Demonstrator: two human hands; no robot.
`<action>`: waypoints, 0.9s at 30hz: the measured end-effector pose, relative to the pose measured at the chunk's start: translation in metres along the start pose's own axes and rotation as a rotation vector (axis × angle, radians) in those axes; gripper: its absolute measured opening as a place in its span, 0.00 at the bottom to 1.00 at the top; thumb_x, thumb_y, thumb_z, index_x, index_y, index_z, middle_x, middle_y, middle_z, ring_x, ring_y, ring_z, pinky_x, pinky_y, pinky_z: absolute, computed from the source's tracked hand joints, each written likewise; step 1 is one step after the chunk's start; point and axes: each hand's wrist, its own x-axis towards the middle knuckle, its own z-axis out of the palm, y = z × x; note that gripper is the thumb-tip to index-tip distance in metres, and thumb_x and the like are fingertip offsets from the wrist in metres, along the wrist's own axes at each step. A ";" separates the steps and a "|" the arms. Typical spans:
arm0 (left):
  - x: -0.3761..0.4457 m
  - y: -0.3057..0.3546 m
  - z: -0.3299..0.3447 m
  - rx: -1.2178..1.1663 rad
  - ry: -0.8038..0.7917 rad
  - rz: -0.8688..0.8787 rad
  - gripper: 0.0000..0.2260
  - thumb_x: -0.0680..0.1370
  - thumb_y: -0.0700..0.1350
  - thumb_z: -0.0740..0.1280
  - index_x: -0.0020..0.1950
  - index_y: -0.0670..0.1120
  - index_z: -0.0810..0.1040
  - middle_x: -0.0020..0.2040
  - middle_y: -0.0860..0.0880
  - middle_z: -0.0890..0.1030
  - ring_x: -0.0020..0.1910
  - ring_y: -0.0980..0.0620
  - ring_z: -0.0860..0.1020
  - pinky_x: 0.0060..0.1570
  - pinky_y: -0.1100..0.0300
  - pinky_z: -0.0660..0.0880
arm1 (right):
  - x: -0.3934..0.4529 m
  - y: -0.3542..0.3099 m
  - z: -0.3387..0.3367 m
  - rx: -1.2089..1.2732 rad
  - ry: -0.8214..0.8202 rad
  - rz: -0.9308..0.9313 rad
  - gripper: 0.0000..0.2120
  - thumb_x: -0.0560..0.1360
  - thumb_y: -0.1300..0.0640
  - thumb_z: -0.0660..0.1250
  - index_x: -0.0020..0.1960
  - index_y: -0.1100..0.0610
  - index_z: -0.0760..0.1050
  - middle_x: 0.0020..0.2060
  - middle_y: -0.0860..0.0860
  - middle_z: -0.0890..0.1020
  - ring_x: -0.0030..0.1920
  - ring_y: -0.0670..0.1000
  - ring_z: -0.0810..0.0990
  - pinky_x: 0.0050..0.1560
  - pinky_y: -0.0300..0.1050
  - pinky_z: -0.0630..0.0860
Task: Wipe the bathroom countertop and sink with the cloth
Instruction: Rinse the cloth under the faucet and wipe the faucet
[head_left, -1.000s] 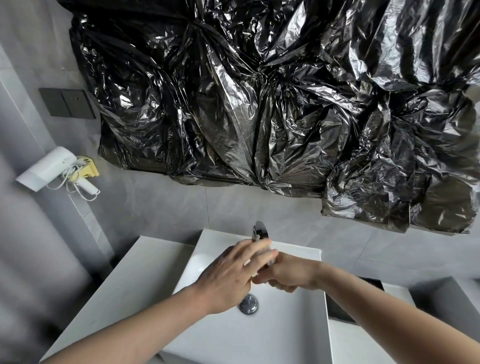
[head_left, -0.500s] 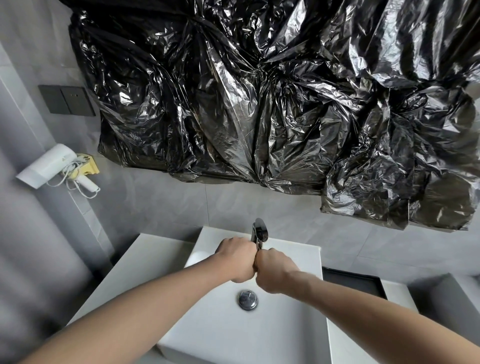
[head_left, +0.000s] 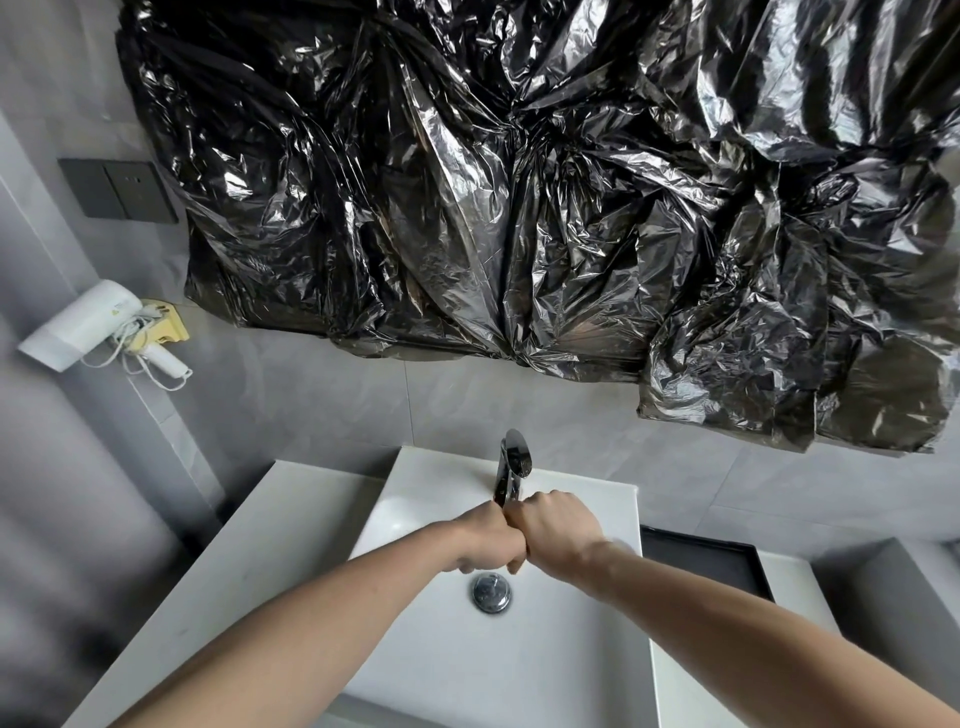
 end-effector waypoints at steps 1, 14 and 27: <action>0.000 -0.001 0.000 0.006 -0.013 0.004 0.05 0.68 0.41 0.66 0.41 0.47 0.72 0.32 0.50 0.67 0.29 0.49 0.61 0.28 0.60 0.57 | 0.000 0.001 0.002 -0.012 0.002 -0.012 0.07 0.75 0.57 0.64 0.52 0.53 0.79 0.46 0.58 0.85 0.47 0.66 0.83 0.39 0.51 0.68; -0.029 -0.039 0.013 -0.036 0.286 0.225 0.10 0.72 0.58 0.67 0.50 0.59 0.81 0.47 0.61 0.82 0.37 0.63 0.77 0.41 0.62 0.73 | -0.037 0.017 0.034 0.782 -0.007 0.176 0.23 0.70 0.53 0.73 0.59 0.51 0.64 0.41 0.52 0.83 0.39 0.52 0.77 0.44 0.48 0.74; -0.091 -0.067 0.053 -0.101 0.375 0.378 0.08 0.72 0.55 0.73 0.50 0.58 0.82 0.46 0.61 0.84 0.44 0.59 0.81 0.45 0.67 0.75 | -0.108 -0.011 0.032 1.165 0.026 0.225 0.16 0.79 0.43 0.70 0.47 0.56 0.82 0.36 0.56 0.83 0.33 0.43 0.75 0.37 0.41 0.73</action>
